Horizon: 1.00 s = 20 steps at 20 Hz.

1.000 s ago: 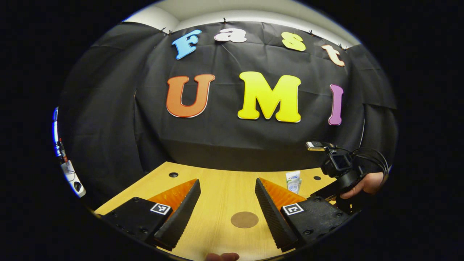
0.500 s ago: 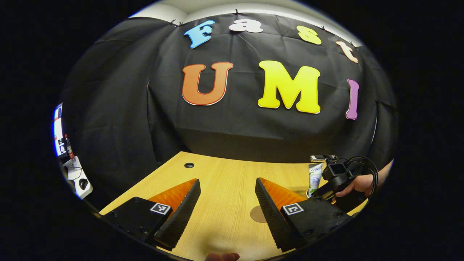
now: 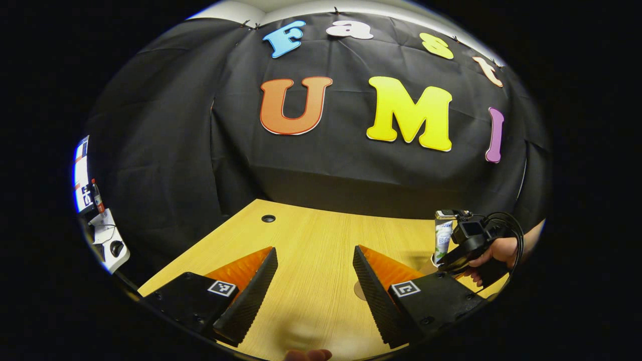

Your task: Put the toothbrush and toothpaste on the desktop into the cup, then pick up the cup and place it on the coaster on the desktop.

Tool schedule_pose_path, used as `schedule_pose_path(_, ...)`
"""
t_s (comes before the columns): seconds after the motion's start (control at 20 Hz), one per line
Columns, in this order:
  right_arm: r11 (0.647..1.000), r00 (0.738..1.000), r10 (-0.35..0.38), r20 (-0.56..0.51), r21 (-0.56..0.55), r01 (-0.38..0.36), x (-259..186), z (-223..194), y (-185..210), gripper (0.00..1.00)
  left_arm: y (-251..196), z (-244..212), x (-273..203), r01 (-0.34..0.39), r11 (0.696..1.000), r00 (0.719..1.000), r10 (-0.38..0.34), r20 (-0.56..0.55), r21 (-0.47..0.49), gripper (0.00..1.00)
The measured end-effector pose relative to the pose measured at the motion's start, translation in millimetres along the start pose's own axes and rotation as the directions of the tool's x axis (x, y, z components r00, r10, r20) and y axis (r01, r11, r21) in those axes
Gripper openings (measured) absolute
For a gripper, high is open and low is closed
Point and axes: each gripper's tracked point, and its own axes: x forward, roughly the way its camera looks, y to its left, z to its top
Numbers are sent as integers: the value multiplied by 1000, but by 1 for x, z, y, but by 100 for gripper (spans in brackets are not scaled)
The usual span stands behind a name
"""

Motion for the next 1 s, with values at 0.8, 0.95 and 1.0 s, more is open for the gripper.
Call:
schedule_pose_path(0.8,970,991,108,73,-228,-89,-35,9,111,21,67,-16,-37,-145,988,989,144,-22,-51,96)
schedule_pose_path(0.95,962,993,104,51,-260,-87,-32,5,130,21,85,-22,-46,-186,980,982,184,-34,-72,96)
schedule_pose_path(1.0,961,994,96,45,-265,-81,-28,5,132,21,89,-22,-48,-197,978,980,194,-37,-74,96)
